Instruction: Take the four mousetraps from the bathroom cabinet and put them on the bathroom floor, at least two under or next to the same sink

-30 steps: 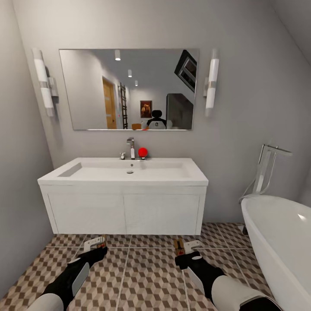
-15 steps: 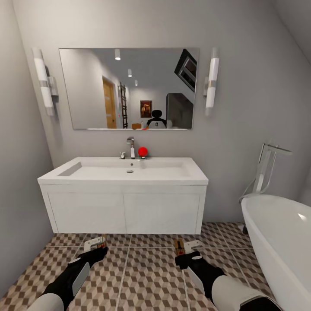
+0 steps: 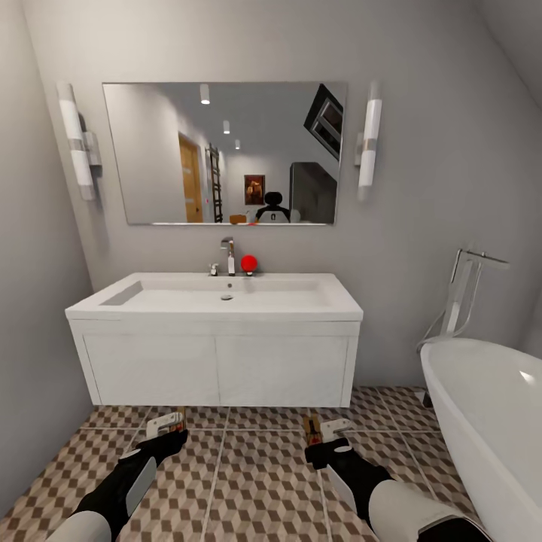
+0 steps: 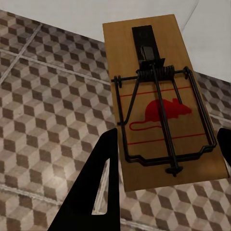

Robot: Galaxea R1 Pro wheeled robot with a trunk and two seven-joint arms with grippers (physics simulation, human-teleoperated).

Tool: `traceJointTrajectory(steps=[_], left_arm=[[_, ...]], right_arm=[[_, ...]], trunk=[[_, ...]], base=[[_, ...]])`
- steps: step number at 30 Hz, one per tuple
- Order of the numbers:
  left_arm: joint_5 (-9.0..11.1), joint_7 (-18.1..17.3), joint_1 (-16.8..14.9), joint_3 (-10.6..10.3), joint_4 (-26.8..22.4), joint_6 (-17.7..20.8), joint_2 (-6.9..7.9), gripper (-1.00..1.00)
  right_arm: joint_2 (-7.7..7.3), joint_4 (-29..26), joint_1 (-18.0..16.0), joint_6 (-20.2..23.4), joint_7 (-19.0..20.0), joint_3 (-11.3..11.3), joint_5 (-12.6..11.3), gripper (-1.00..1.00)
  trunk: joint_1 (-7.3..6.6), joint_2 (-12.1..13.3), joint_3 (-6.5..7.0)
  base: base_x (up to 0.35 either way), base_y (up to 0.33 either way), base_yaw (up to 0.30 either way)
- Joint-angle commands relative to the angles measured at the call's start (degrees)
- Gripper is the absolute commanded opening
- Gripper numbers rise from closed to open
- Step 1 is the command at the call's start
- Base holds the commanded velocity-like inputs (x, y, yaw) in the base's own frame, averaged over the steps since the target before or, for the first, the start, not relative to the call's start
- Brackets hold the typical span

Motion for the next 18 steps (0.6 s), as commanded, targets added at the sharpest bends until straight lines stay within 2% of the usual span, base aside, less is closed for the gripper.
traceJointTrajectory(steps=[1, 18], left_arm=[[0.50, 0.35, -0.01, -0.05, -0.13, 0.35, 0.01, -1.00], [0.50, 0.33, -0.01, -0.04, -0.31, 0.34, 0.00, -1.00]], right_arm=[[0.00, -0.11, -0.02, 0.35, -0.16, 0.45, -0.49, -1.00], [0.01, -0.11, -0.02, 0.35, -0.16, 0.45, -0.50, -1.00]], trunk=[[0.21, -0.43, -0.24], [3.95, -7.25, -3.30]], base=[[0.000, 0.000, 0.000], [0.000, 0.000, 0.000]])
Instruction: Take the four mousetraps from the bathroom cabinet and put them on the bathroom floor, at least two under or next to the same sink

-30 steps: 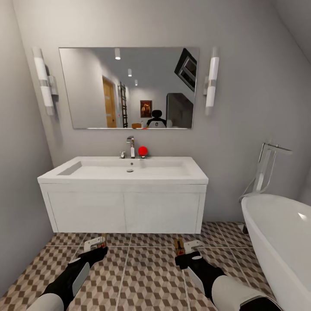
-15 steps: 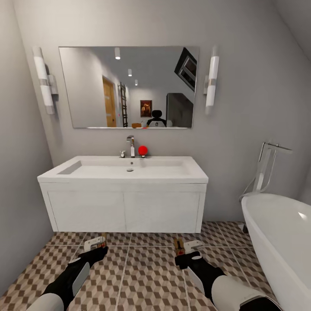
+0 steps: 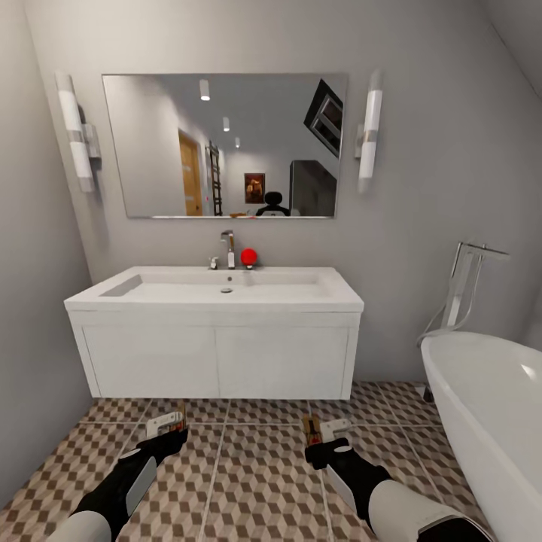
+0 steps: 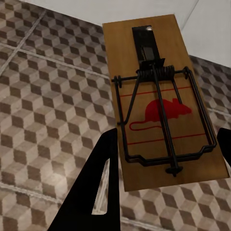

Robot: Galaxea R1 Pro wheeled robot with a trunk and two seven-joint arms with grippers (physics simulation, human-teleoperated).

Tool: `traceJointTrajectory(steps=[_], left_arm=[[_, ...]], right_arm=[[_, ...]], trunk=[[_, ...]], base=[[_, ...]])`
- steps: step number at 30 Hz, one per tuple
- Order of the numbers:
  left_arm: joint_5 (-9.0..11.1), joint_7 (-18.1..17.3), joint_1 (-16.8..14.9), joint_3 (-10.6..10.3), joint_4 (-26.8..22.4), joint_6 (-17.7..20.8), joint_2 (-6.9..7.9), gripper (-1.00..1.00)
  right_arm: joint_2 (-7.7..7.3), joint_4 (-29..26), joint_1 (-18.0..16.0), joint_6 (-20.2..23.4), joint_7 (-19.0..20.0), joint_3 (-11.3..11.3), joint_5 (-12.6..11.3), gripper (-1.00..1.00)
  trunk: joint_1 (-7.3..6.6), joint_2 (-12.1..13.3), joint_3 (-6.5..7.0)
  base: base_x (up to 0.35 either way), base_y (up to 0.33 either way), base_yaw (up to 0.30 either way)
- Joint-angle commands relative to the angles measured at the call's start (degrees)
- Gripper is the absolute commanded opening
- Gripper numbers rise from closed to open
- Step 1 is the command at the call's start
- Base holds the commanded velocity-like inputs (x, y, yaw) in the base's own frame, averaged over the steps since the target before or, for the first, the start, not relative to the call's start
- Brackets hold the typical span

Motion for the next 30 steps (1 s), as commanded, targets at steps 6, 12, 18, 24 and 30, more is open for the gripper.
traceJointTrajectory(steps=[6, 12, 18, 24, 30], left_arm=[[0.50, 0.37, -0.01, -0.06, -0.21, 0.36, 0.00, -1.00], [0.43, 0.37, -0.01, -0.13, -0.23, 0.46, 0.00, -1.00], [0.29, 0.33, -0.01, -0.21, -0.16, 0.71, 0.04, -1.00], [0.24, 0.29, -0.01, -0.24, -0.14, 0.87, 0.17, -1.00], [-1.41, 0.29, -0.01, -0.88, -0.12, 0.96, 0.15, -1.00]], right_arm=[[0.02, -0.11, -0.02, 0.35, -0.16, 0.46, -0.46, -1.00], [0.01, -0.11, -0.02, 0.11, -0.16, 0.45, -0.48, -1.00], [0.07, -0.11, -0.02, -1.97, -0.22, 0.45, -0.49, -1.00], [-0.13, -0.04, -0.02, -5.76, -2.16, 0.46, -0.49, -1.00], [-0.24, -0.03, -0.02, -6.71, -3.35, 0.46, -0.51, -1.00]], trunk=[[1.32, -2.45, -1.15], [2.63, -4.86, -2.22], [3.95, -7.26, -3.30], [5.27, -9.67, -4.38], [6.59, -12.08, -5.45]], base=[[0.000, 0.000, 0.000], [0.000, 0.000, 0.000], [0.000, 0.000, 0.000], [0.000, 0.000, 0.000], [0.000, 0.000, 0.000]])
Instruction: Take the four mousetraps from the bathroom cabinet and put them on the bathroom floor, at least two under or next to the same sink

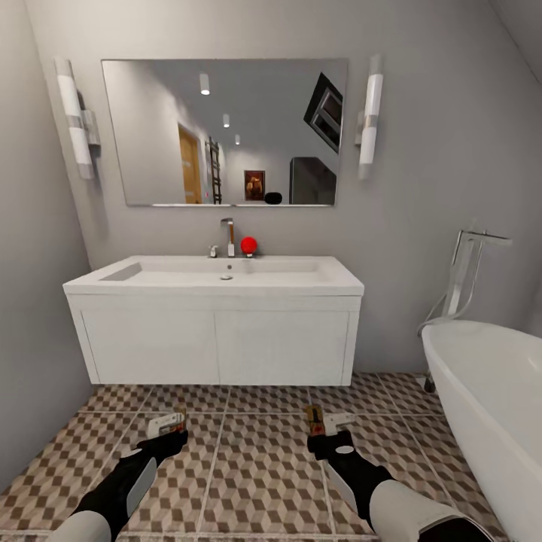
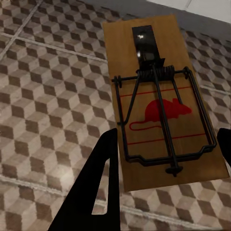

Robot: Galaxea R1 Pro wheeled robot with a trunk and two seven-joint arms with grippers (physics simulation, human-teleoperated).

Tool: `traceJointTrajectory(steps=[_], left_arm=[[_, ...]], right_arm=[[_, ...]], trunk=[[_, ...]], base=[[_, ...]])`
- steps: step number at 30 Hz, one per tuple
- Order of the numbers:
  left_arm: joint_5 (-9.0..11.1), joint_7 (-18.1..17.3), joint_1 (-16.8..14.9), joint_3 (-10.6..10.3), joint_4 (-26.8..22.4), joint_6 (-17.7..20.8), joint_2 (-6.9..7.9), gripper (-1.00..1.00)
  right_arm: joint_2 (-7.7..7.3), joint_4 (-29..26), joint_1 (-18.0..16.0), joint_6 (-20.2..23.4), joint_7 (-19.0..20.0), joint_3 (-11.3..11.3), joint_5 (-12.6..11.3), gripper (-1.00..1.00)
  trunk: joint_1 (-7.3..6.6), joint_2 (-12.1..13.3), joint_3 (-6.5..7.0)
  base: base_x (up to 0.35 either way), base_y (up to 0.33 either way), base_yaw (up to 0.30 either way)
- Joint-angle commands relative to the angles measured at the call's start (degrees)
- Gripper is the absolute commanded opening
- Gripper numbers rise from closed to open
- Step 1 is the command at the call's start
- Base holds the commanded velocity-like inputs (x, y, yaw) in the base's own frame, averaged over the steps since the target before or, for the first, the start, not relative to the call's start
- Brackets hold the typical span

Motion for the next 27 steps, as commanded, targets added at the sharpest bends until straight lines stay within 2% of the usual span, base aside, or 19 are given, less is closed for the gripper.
traceJointTrajectory(steps=[1, 6, 15, 27], left_arm=[[-0.16, 0.35, -0.01, -0.24, -0.11, 0.38, -0.03, -1.00], [-1.26, 0.35, -0.01, -0.49, -0.07, 0.17, -0.08, -1.00], [-1.56, 0.35, -0.01, -0.47, -0.14, 0.03, -0.05, -1.00], [-1.56, 0.25, -0.01, -0.52, -0.23, -0.15, -0.12, -1.00]], right_arm=[[-0.01, 0.02, -0.04, -0.14, -0.21, 0.41, -0.51, -1.00], [-0.02, 0.02, -0.04, -0.25, -0.34, 0.41, -0.52, -1.00], [-0.05, 0.02, -0.04, -0.34, -0.37, 0.41, -0.55, -1.00], [-0.09, 0.02, -0.04, -0.29, -0.37, 0.41, -0.55, -1.00]], trunk=[[0.21, -0.44, -0.25], [1.31, -2.45, -1.14], [3.29, -6.06, -2.76], [3.29, -6.06, -2.76]], base=[[0.000, 0.000, 0.000], [0.000, 0.000, 0.000], [0.000, 0.000, 0.000], [0.000, 0.000, 0.000]])
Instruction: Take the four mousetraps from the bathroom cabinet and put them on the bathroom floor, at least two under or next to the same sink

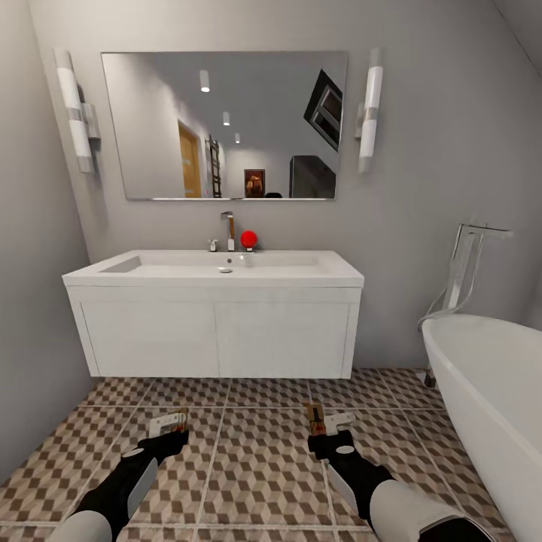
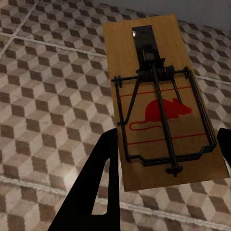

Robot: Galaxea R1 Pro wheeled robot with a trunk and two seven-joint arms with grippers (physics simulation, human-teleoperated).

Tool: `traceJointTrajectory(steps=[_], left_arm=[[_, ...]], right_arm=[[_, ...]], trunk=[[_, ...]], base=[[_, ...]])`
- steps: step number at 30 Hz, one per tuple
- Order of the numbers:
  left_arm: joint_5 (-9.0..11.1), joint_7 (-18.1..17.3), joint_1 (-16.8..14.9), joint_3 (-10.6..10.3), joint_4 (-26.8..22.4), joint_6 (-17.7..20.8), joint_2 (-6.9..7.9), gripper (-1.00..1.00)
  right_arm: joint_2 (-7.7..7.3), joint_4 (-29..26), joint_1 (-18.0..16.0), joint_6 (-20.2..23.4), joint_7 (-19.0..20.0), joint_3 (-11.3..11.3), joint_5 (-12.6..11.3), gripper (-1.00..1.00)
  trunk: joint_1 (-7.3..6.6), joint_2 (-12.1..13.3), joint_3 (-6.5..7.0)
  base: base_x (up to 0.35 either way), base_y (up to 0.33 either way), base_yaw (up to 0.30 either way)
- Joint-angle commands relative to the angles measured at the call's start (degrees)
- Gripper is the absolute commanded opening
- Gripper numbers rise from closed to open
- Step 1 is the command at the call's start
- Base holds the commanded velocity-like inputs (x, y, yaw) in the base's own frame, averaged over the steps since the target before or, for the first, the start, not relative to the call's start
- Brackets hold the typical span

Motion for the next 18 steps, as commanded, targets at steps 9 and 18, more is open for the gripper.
traceJointTrajectory(steps=[9, 18], left_arm=[[0.51, 0.37, 0.00, -0.04, -0.18, 0.35, -0.07, -1.00], [0.50, 0.36, 0.00, -0.09, -0.22, 0.35, -0.08, -1.00]], right_arm=[[-0.02, 0.03, -0.04, -0.07, -0.12, 0.40, -0.50, -1.00], [0.05, 0.03, -0.04, -0.07, -0.12, 0.40, -0.50, -1.00]], trunk=[[1.09, -2.03, -0.96], [3.06, -5.64, -2.58]], base=[[0.000, 0.000, 0.000], [0.000, 0.000, 0.000]])
